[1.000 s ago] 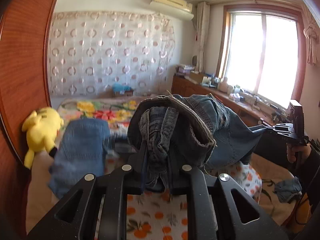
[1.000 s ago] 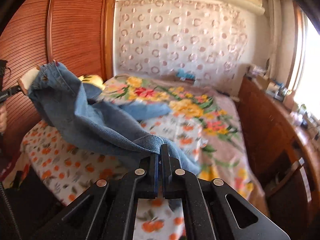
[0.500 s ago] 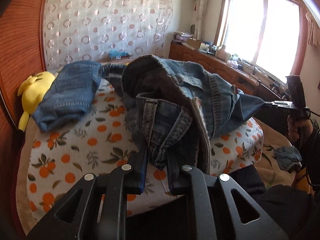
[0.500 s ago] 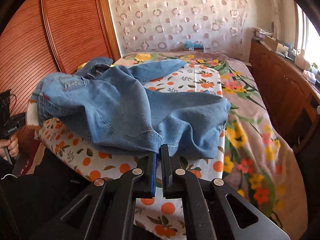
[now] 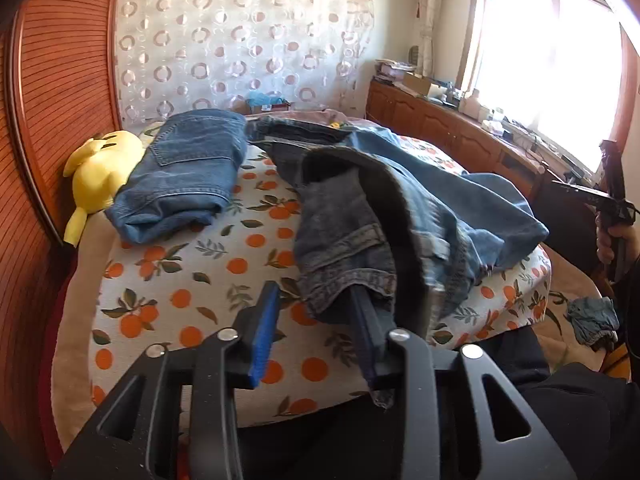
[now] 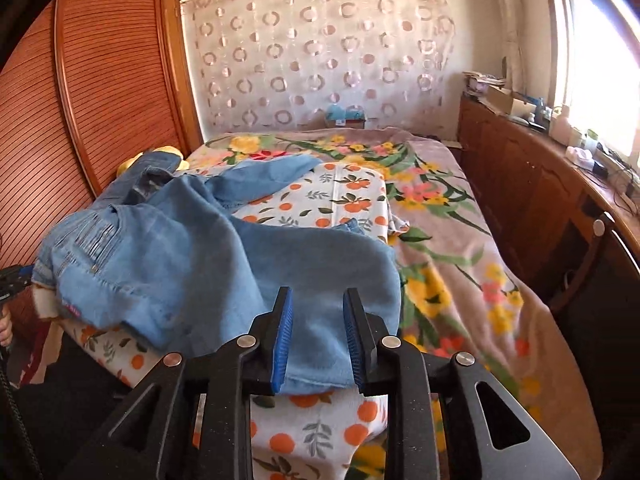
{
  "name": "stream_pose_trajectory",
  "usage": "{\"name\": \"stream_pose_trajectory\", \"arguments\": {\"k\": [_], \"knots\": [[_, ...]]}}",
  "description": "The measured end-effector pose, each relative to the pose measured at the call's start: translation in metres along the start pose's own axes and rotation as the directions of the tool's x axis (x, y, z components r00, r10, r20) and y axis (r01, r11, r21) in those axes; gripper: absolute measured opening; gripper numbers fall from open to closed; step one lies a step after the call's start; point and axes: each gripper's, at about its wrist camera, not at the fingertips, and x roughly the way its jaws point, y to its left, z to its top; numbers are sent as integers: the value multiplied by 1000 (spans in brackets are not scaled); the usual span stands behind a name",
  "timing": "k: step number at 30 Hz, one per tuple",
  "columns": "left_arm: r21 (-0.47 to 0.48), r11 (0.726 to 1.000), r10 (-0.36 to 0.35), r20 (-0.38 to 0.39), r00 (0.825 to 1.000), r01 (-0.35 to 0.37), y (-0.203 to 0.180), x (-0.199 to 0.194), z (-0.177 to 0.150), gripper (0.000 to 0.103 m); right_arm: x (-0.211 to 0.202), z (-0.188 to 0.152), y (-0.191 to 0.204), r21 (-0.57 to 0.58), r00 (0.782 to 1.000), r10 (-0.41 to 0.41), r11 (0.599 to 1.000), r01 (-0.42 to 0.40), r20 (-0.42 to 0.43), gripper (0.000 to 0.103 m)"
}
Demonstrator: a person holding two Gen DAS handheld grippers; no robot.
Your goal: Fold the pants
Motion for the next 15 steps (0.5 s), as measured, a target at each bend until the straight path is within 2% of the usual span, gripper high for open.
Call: {"name": "stream_pose_trajectory", "arguments": {"k": [2,10,13,15], "knots": [[-10,1000,-1,8,1000,1,6,-1,0,46,11,2,8,11,1000,0,1000,0,-1,27],[-41,999,2,44,999,0,17,-7,7,49,53,17,29,16,999,32,999,-32,0,30],[-44,999,-12,31,999,14,15,2,7,49,74,21,39,4,999,37,999,-37,3,32],[-50,998,-26,8,1000,26,14,11,4,49,85,21,46,-2,999,39,999,-39,6,38]]}}
